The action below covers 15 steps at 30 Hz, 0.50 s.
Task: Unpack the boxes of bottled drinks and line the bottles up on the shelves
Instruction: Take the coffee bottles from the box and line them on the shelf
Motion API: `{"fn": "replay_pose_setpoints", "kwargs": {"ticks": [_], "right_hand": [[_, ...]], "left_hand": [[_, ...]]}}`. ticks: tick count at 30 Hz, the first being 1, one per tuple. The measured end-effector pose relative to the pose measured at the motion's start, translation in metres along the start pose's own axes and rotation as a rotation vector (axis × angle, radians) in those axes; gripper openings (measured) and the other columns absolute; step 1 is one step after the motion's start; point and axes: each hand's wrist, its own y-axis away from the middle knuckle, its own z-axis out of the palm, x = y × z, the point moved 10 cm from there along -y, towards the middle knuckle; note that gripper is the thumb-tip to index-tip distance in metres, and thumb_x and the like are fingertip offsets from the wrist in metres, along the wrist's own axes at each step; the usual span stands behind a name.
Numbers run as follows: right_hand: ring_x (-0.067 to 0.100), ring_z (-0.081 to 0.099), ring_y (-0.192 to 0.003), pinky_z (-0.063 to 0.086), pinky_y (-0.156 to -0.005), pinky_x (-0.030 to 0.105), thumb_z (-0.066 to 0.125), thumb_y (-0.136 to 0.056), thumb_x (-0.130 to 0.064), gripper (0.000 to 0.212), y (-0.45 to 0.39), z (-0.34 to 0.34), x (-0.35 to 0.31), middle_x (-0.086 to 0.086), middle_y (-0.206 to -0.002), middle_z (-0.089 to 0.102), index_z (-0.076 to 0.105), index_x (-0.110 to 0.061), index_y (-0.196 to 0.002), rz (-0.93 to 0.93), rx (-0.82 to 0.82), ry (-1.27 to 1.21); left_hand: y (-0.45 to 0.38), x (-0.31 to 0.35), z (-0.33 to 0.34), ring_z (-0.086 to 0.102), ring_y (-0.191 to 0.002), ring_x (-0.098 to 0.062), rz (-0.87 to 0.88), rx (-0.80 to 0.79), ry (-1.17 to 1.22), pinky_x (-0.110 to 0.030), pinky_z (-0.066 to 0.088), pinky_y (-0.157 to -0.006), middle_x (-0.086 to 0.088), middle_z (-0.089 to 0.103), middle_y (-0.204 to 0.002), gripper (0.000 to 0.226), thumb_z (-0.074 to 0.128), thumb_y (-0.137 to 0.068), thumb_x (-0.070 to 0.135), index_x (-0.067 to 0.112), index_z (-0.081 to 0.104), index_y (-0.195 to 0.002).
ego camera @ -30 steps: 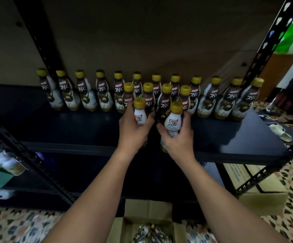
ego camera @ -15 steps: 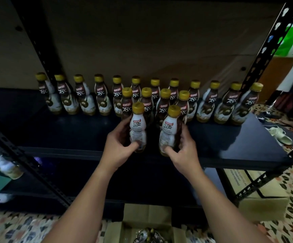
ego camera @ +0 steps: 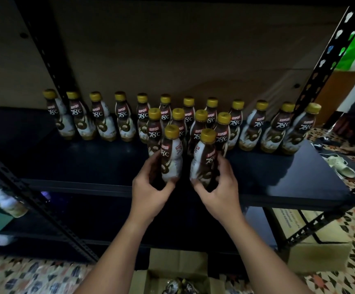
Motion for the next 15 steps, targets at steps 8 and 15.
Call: {"fn": "replay_pose_setpoints", "kwargs": {"ticks": [8, 15], "right_hand": [[0.014, 0.056, -0.12, 0.056, -0.092, 0.043, 0.086, -0.079, -0.033, 0.074, 0.0, -0.003, 0.005, -0.001, -0.129, 0.051, 0.051, -0.012, -0.14, -0.011, 0.076, 0.042], [0.012, 0.056, -0.109, 0.057, -0.088, 0.038, 0.088, -0.076, -0.03, 0.072, -0.002, -0.021, 0.014, 0.0, -0.119, 0.052, 0.053, -0.01, -0.135, 0.01, 0.159, 0.08]], "left_hand": [[0.0, 0.005, -0.011, 0.069, -0.111, -0.014, 0.064, 0.18, -0.083, -0.035, 0.059, -0.093, 0.006, 0.07, -0.118, 0.06, 0.093, -0.073, 0.016, 0.024, 0.065, -0.126], [-0.008, 0.001, -0.031, 0.069, -0.104, -0.014, 0.085, 0.263, -0.158, -0.038, 0.06, -0.089, 0.004, 0.068, -0.115, 0.059, 0.094, -0.072, 0.016, 0.025, 0.063, -0.121]]}}
